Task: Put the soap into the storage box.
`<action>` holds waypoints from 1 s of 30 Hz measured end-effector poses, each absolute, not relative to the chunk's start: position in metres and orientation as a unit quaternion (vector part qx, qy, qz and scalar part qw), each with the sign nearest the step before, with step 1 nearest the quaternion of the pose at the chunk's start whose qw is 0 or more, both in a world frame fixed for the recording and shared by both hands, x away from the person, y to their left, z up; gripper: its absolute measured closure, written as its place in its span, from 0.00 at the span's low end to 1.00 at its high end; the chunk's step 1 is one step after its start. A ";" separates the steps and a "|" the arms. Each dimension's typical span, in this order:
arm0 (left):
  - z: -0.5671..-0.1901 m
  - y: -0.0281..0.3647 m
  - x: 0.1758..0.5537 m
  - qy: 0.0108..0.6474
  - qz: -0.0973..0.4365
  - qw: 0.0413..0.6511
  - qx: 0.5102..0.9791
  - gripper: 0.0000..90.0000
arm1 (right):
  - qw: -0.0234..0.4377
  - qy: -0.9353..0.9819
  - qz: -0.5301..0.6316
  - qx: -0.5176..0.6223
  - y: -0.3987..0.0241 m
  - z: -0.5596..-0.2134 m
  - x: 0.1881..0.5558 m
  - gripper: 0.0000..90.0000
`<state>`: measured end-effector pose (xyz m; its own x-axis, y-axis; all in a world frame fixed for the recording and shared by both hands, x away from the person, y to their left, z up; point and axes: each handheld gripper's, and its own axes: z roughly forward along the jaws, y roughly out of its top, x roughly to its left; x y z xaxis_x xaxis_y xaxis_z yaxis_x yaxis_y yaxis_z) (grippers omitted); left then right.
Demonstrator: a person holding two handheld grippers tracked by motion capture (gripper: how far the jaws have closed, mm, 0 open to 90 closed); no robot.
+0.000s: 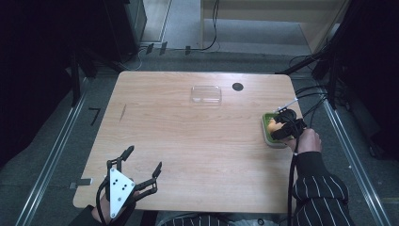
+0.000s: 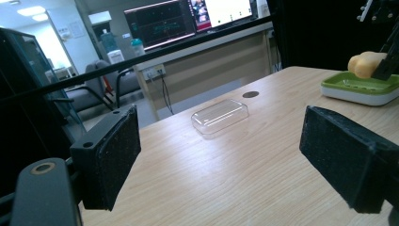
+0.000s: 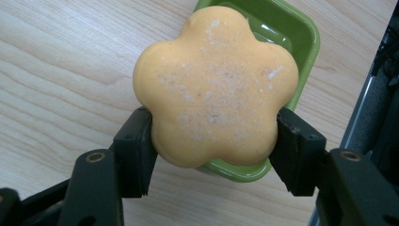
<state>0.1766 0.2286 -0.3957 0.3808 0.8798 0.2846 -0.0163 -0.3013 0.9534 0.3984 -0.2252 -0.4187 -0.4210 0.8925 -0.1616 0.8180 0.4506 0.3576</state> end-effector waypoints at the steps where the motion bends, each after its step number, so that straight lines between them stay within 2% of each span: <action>1: -0.396 0.229 0.177 0.324 0.453 0.495 0.667 0.14 | 0.163 0.834 0.113 0.514 -0.226 -0.419 0.399 0.45; 30: -0.396 0.228 0.177 0.322 0.453 0.493 0.669 0.14 | 0.141 0.847 0.078 0.506 -0.234 -0.437 0.434 0.45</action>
